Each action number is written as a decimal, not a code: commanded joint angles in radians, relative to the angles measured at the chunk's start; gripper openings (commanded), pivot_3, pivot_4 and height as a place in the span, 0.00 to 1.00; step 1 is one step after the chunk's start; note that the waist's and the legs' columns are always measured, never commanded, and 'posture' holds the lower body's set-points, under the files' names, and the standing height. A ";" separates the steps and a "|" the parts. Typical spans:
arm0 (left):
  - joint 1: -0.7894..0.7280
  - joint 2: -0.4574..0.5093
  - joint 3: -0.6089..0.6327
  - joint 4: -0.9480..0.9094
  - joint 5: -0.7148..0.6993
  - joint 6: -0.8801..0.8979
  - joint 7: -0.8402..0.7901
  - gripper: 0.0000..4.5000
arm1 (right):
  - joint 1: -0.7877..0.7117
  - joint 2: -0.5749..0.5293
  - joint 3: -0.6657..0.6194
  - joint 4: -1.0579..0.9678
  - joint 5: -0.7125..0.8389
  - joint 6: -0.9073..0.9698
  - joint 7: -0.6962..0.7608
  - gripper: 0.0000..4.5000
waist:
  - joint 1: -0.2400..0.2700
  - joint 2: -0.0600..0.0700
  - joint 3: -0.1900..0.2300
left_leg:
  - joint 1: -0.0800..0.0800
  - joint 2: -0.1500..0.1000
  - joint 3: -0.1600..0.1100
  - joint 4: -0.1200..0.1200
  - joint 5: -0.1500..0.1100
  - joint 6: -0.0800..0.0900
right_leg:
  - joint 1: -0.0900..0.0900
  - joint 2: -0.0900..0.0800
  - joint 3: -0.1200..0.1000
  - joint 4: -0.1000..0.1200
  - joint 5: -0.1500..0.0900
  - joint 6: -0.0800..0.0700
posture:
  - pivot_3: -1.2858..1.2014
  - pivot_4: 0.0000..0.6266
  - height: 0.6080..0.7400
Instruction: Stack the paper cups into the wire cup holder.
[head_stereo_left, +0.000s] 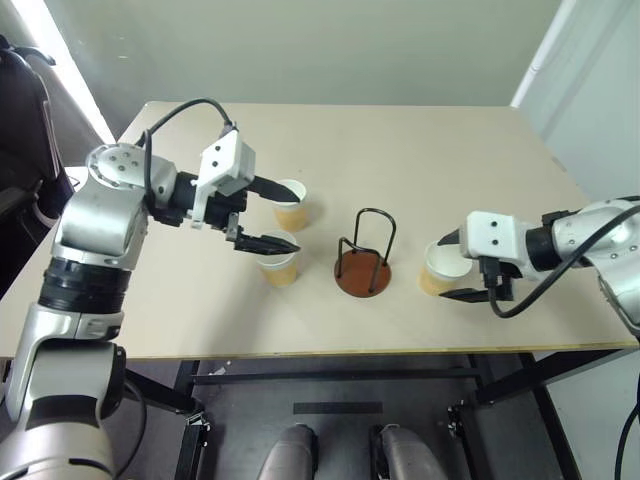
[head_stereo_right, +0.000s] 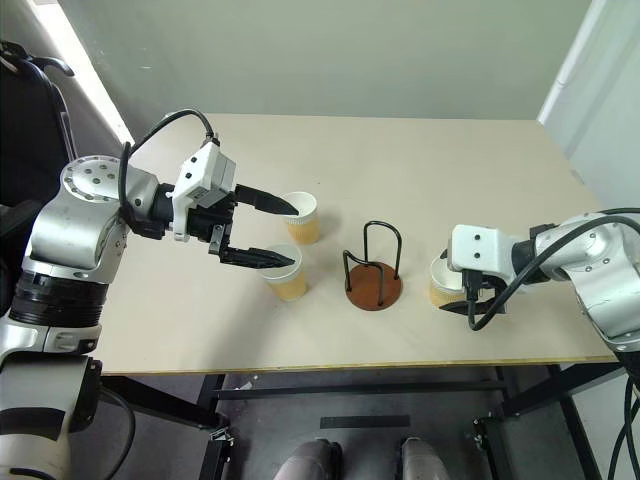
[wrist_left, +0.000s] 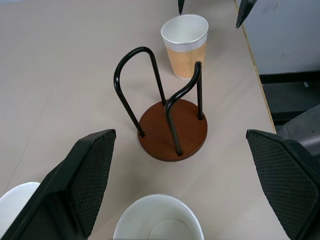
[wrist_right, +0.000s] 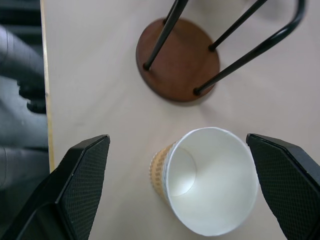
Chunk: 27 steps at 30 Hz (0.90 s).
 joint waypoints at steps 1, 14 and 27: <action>-0.014 0.010 0.029 -0.016 -0.008 -0.007 0.006 1.00 | 0.006 0.007 0.031 0.018 -0.053 -0.055 0.012 0.99 | 0.000 0.000 0.000 | 0.000 0.000 0.000 0.000 0.000 0.000 | 0.000 0.000 0.000 0.000 0.000 0.000 | 0.52 0.24 1.00; -0.004 0.023 0.028 -0.024 -0.005 -0.009 0.004 1.00 | -0.013 0.072 0.092 0.196 -0.194 -0.209 0.023 0.55 | 0.001 0.000 0.000 | 0.000 0.000 0.000 0.003 -0.001 0.002 | 0.001 0.000 0.000 0.000 0.001 0.001 | 0.52 0.24 1.00; -0.029 0.034 0.021 0.083 0.044 -0.088 -0.005 1.00 | -0.014 0.056 0.034 0.186 -0.165 -0.172 0.065 0.00 | 0.001 0.000 0.000 | 0.000 0.000 0.000 0.003 -0.001 0.002 | 0.001 0.000 0.000 0.000 0.000 0.001 | 0.52 0.24 1.00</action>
